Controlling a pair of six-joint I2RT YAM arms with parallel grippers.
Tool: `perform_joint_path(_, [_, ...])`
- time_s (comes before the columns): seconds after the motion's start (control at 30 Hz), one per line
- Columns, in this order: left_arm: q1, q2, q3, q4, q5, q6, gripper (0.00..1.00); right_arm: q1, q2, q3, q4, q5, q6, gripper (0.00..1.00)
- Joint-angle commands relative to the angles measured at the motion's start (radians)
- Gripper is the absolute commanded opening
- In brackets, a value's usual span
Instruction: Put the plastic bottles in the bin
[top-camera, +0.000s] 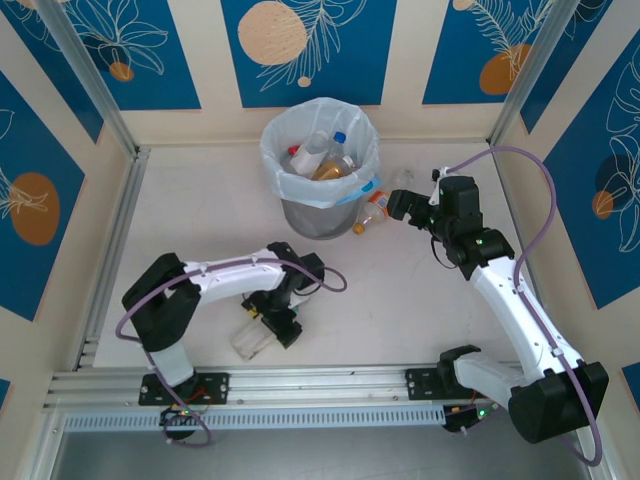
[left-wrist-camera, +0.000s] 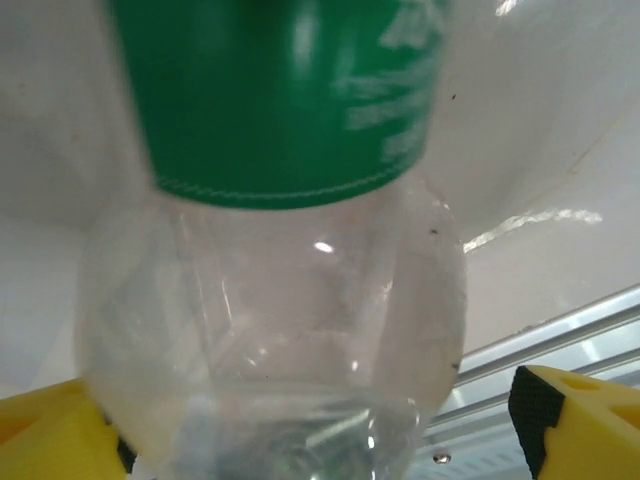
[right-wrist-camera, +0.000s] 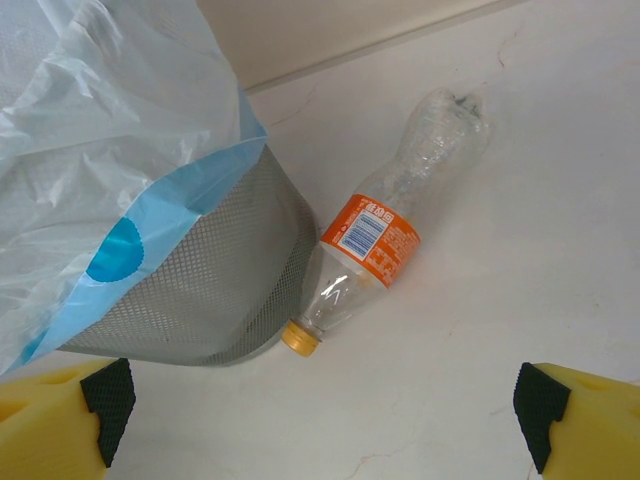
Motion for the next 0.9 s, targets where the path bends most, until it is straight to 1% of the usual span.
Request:
perform_joint_path(0.0, [-0.031, 0.032, -0.012, 0.021, -0.021, -0.017, 0.91, -0.007, -0.019, -0.021, -0.001, 0.007, -0.01, 0.99])
perform_joint_path(0.07, [-0.034, 0.042, -0.021, 0.041, -0.029, -0.024, 0.88, -0.007, -0.019, -0.021, 0.003, 0.006, -0.01, 1.0])
perform_joint_path(0.17, [-0.034, 0.048, -0.034, 0.067, -0.058, -0.032, 0.8, -0.01, -0.019, -0.018, 0.002, 0.005, -0.01, 1.0])
perform_joint_path(0.27, [-0.034, 0.034, -0.046, 0.102, -0.075, -0.032, 0.67, -0.014, -0.021, -0.016, 0.001, 0.002, -0.009, 0.99])
perform_joint_path(0.4, [-0.035, 0.005, -0.058, 0.147, -0.081, -0.032, 0.59, -0.013, -0.022, -0.018, -0.002, 0.001, -0.002, 1.0])
perform_joint_path(0.6, [-0.033, -0.006, -0.024, 0.185, -0.143, -0.05, 0.57, -0.017, -0.022, -0.014, -0.001, 0.001, 0.004, 1.0])
perform_joint_path(0.77, [-0.029, -0.031, -0.022, 0.266, -0.121, -0.033, 0.57, -0.018, -0.024, -0.009, -0.006, 0.006, 0.002, 1.0])
perform_joint_path(0.87, [-0.028, -0.031, -0.007, 0.289, -0.129, -0.032, 0.57, -0.021, -0.023, -0.01, -0.01, 0.008, 0.007, 0.99])
